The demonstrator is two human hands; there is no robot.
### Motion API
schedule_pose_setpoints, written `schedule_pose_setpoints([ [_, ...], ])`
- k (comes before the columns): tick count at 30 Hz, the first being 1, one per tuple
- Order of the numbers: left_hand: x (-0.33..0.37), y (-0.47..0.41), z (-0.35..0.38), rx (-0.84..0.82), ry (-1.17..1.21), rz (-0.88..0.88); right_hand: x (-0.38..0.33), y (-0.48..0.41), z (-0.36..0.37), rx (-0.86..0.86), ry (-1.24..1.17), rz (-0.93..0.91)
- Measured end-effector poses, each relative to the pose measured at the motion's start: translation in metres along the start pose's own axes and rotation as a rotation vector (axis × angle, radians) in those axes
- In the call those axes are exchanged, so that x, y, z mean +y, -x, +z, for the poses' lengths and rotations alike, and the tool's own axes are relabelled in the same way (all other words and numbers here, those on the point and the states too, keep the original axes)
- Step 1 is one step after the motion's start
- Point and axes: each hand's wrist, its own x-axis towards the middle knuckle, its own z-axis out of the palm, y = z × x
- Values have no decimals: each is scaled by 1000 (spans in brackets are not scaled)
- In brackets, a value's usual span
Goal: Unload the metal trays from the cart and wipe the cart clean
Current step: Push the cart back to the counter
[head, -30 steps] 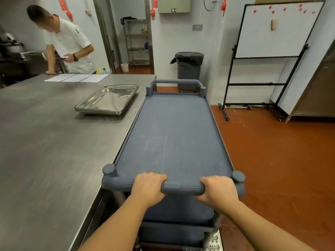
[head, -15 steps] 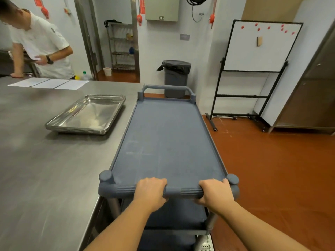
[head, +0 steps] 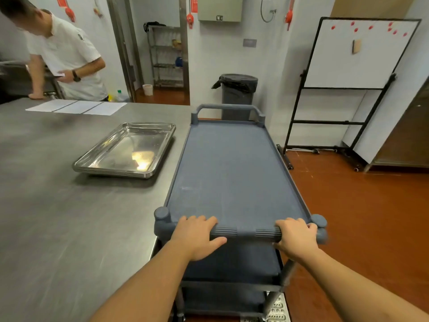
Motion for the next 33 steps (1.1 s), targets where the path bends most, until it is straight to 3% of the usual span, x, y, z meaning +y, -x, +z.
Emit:
schedule_pose_setpoints([
  [19,-31,-117,-8,22,13,-47,10,-121,1,54,-16,-24],
  [30,-44,-170,-10,54,29,-77,10,-176,-5,27,-15,-36],
  [33,-48,-174,-14,28,54,-83,9,-179,-11,-50,-7,-62],
])
